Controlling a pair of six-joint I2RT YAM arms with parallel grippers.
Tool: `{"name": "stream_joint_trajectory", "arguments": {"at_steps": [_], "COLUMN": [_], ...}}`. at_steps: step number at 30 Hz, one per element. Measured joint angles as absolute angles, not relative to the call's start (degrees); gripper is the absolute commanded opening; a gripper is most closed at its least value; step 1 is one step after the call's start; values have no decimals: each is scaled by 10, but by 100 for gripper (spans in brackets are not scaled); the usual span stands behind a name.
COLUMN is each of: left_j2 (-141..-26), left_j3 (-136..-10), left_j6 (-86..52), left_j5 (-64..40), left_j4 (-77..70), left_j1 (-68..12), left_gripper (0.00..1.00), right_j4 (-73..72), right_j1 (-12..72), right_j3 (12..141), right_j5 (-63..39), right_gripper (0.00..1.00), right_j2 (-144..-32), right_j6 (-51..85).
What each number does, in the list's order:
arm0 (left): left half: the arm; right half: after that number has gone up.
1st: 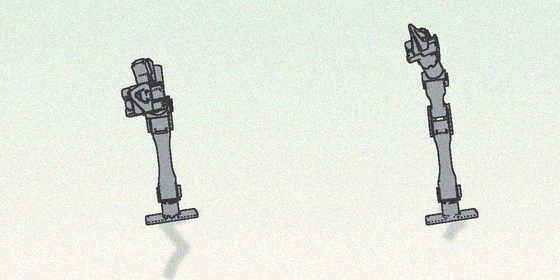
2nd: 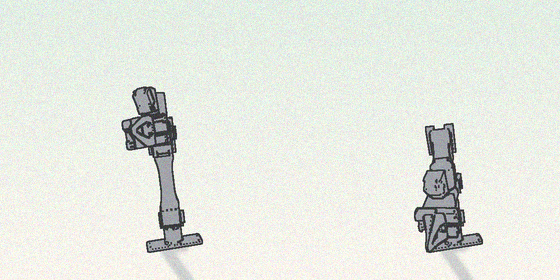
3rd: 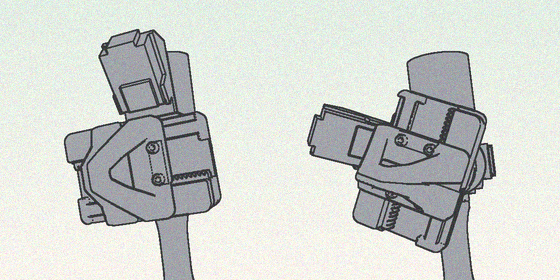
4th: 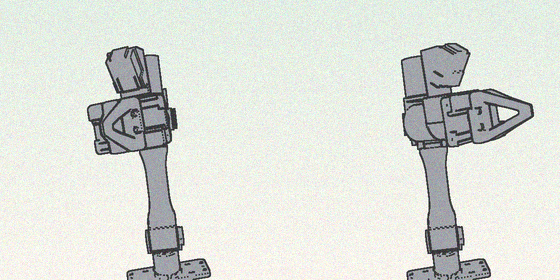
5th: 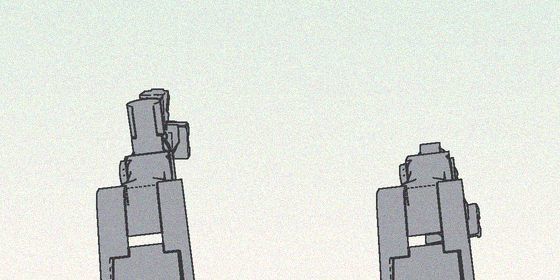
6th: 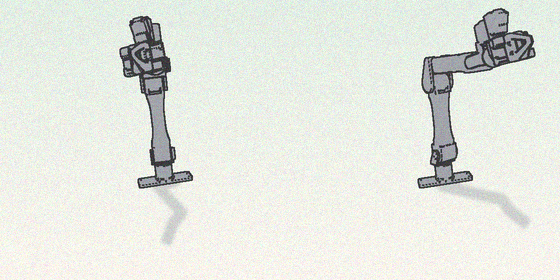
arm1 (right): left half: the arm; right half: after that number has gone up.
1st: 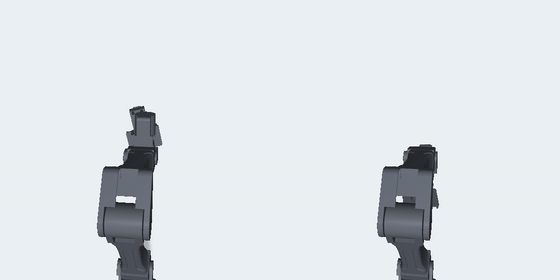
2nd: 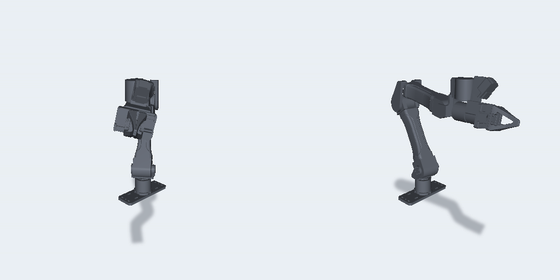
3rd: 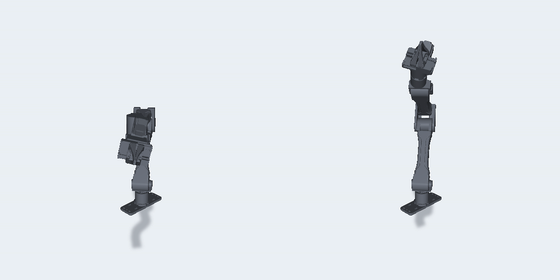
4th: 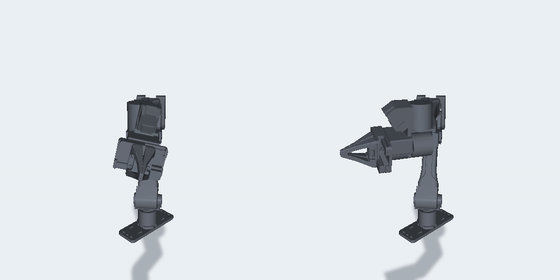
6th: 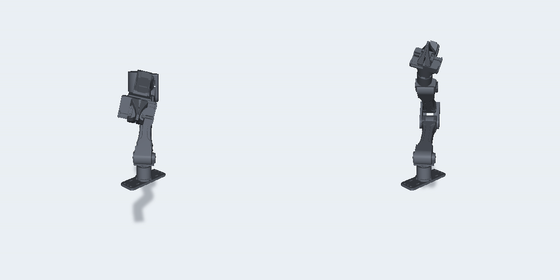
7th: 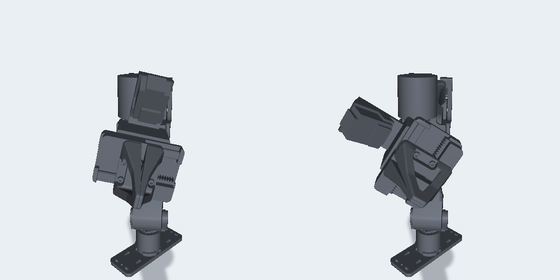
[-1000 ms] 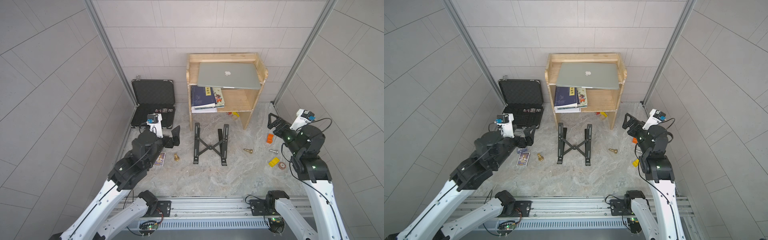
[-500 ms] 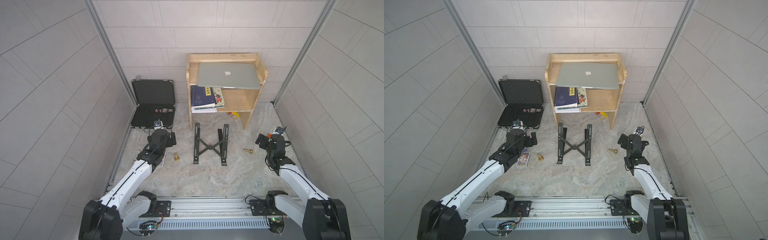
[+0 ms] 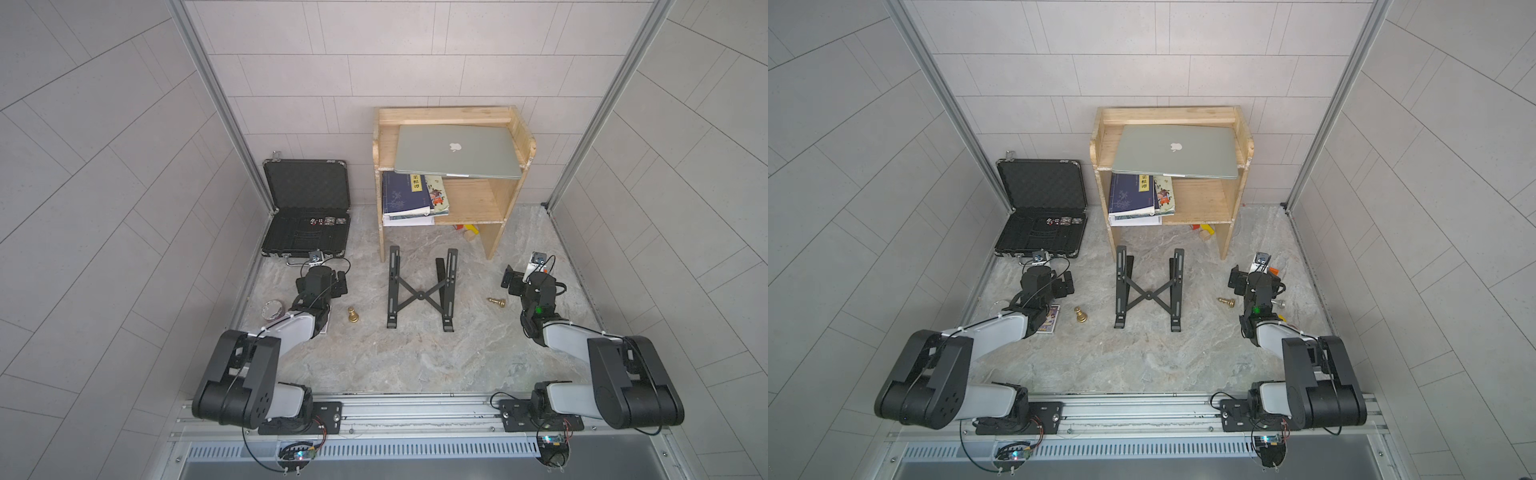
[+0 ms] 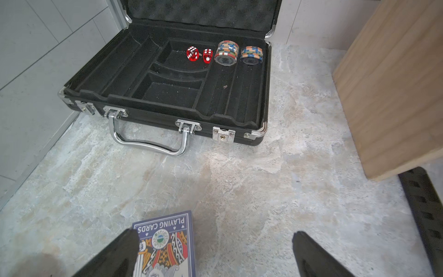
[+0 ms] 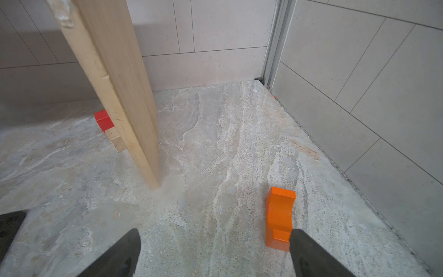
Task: Close the laptop lid and set it aside
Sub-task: Reset both arms
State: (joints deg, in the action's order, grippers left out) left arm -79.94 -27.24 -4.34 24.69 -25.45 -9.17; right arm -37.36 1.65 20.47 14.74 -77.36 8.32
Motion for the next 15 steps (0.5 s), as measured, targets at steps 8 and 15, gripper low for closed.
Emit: {"name": "stream_joint_trajectory", "arguments": {"at_steps": [8, 15], "left_j2": [-871, -884], "left_j3": [-250, -250], "left_j6": [-19, -21], "left_j5": [214, 171], "left_j4": [-401, -409], "left_j1": [-61, -38], "left_gripper": [100, 100], "right_j4": [-487, -497], "right_j1": [18, 18], "right_j3": [204, 209], "right_j5": [139, 139], "right_gripper": [100, 100], "right_j2": [-873, -888], "right_j6": [60, 57]}}
